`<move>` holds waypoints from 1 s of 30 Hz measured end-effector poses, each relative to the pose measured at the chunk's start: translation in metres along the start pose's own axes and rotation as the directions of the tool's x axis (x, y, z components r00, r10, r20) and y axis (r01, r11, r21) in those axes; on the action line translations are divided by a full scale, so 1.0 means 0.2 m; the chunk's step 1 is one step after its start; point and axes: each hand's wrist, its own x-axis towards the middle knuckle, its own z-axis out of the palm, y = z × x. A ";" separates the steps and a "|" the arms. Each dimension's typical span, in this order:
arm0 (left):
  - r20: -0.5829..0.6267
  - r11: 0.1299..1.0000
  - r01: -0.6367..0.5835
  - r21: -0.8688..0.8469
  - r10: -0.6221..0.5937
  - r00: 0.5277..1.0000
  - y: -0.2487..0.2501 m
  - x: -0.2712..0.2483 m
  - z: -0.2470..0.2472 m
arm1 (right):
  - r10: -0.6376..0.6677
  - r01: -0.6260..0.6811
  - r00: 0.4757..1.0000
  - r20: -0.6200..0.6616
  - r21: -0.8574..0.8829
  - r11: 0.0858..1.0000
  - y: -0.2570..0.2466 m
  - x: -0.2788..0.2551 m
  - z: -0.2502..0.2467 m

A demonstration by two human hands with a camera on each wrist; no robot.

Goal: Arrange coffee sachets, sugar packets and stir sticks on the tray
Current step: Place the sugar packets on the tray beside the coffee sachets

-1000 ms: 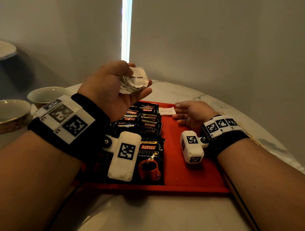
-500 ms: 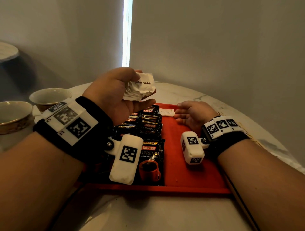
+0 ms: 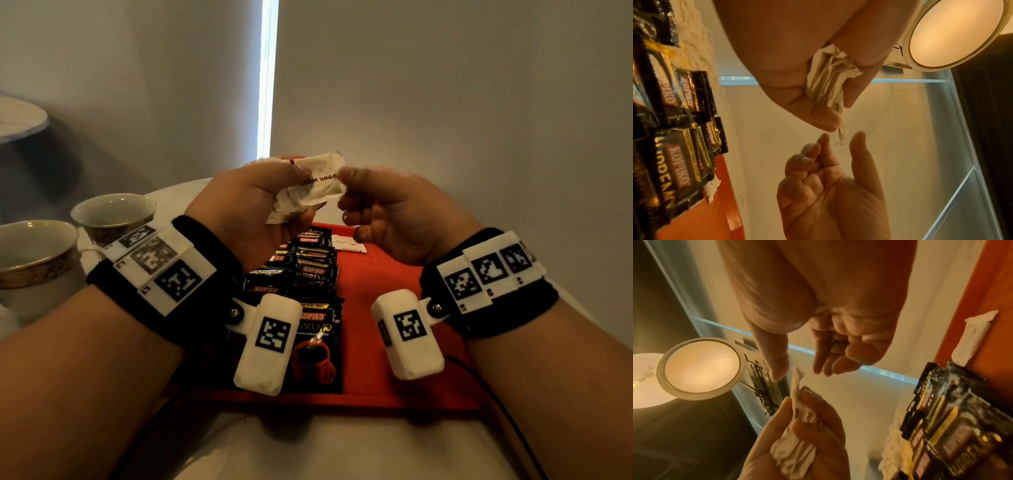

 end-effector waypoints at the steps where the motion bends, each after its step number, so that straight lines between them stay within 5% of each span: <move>1: -0.005 1.000 -0.008 0.005 0.008 1.000 0.00 0.00 0.00 | -0.005 0.005 1.000 0.006 -0.021 1.000 0.00 -0.01 0.02; 14: -0.031 0.999 -0.011 -0.038 0.010 0.999 -0.01 0.00 0.01 | -0.041 0.044 0.998 -0.042 0.077 0.996 -0.02 -0.03 0.05; 21: -0.111 0.999 0.027 -0.033 -0.031 0.993 0.01 -0.01 0.02 | -0.120 0.154 0.984 -0.132 0.284 0.946 -0.01 -0.01 0.03; 27: 0.058 0.998 0.057 0.033 -0.059 0.997 0.00 -0.05 0.04 | -0.129 0.141 0.989 -0.078 0.171 0.975 -0.01 -0.03 0.08; 30: 0.029 0.992 0.013 0.128 -0.017 0.999 0.00 -0.06 0.05 | -0.145 0.152 0.988 -0.051 0.196 0.969 -0.01 -0.04 0.09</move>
